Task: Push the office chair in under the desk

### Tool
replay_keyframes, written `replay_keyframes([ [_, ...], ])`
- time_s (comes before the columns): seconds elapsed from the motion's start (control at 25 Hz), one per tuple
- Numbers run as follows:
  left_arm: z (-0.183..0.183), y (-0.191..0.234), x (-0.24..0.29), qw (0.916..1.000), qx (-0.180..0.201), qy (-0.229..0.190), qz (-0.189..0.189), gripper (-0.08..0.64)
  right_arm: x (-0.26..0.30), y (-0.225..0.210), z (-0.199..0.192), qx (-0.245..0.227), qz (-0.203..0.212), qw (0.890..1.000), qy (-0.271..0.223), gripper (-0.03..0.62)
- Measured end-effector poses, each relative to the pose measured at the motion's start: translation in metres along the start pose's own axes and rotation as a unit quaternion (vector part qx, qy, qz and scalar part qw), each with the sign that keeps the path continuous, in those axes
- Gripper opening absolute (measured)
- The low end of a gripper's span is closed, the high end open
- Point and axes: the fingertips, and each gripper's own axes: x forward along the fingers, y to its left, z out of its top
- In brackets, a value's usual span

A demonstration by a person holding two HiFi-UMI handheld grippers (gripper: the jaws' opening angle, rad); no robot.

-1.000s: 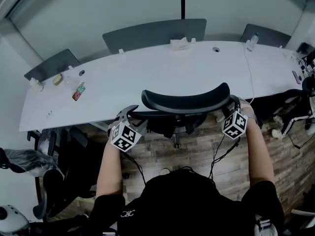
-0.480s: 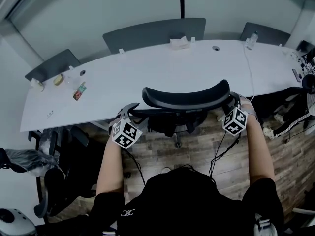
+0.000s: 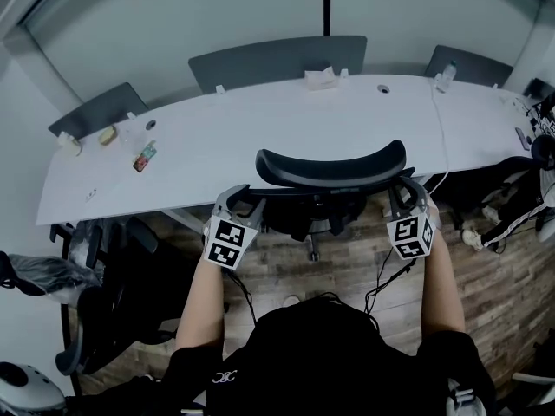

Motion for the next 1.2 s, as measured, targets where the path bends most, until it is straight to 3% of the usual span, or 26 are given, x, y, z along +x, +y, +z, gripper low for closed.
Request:
replay_keyframes([
  [0.12,0.013,0.000,-0.015,0.9976,-0.037,-0.012,0.057,0.001,-0.022,0.008,0.031,0.107,-0.025,0.992,-0.066,0.008],
  [0.2,0.023,-0.006,-0.021,0.9950,-0.058,-0.021,0.079,0.002,-0.038,0.016,0.055,0.183,-0.023,0.977,-0.110,0.008],
  [0.32,0.045,-0.022,-0.031,0.9908,-0.091,-0.056,0.083,0.003,-0.057,0.029,0.079,0.274,-0.007,0.949,-0.154,0.007],
  [0.52,0.066,-0.054,-0.038,0.9848,-0.119,-0.095,0.084,0.005,-0.070,0.043,0.087,0.362,0.004,0.920,-0.151,0.006],
  [0.68,0.061,-0.086,-0.026,0.9859,-0.121,-0.089,0.073,0.005,-0.071,0.054,0.085,0.370,0.008,0.920,-0.127,0.006],
  [0.84,0.062,-0.100,-0.020,0.9878,-0.116,-0.084,0.061,0.005,-0.074,0.065,0.094,0.323,-0.004,0.938,-0.126,0.005],
  [1.04,0.065,-0.100,-0.020,0.9883,-0.109,-0.086,0.063,0.005,-0.076,0.073,0.102,0.353,0.019,0.927,-0.126,0.006],
  [1.2,0.056,-0.105,-0.021,0.9883,-0.116,-0.078,0.060,0.005,-0.076,0.076,0.104,0.345,0.018,0.930,-0.122,0.006],
])
